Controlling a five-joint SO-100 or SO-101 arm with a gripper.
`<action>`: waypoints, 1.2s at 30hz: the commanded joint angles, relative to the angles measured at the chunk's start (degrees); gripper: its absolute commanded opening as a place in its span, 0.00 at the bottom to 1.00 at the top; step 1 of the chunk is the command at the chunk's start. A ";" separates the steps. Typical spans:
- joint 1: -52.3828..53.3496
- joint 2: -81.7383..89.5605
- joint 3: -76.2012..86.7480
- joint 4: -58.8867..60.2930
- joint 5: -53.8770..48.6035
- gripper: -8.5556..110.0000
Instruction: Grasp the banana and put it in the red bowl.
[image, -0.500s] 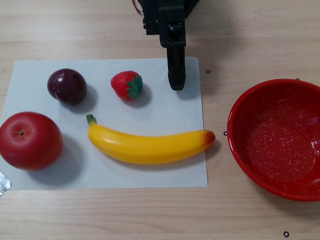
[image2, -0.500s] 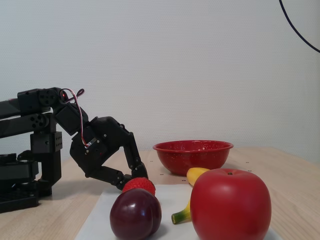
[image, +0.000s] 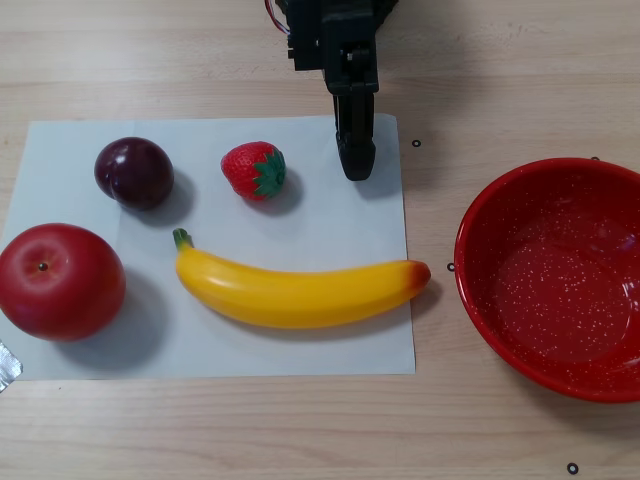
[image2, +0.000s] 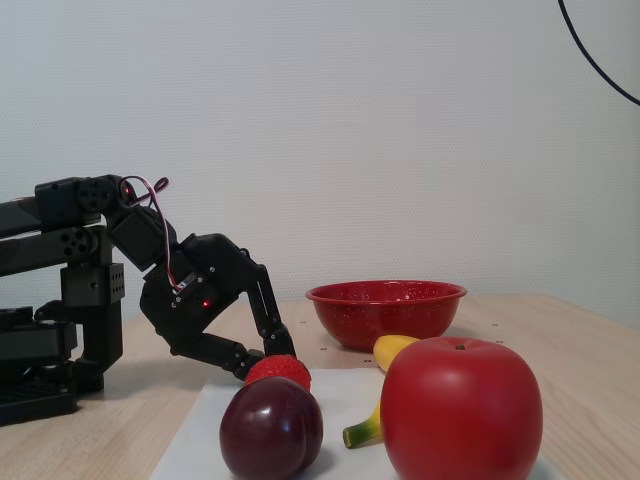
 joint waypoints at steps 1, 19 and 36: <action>0.26 0.00 -0.26 0.79 1.14 0.07; -2.29 -25.05 -29.79 6.15 1.23 0.07; -6.15 -57.04 -62.58 12.22 4.75 0.07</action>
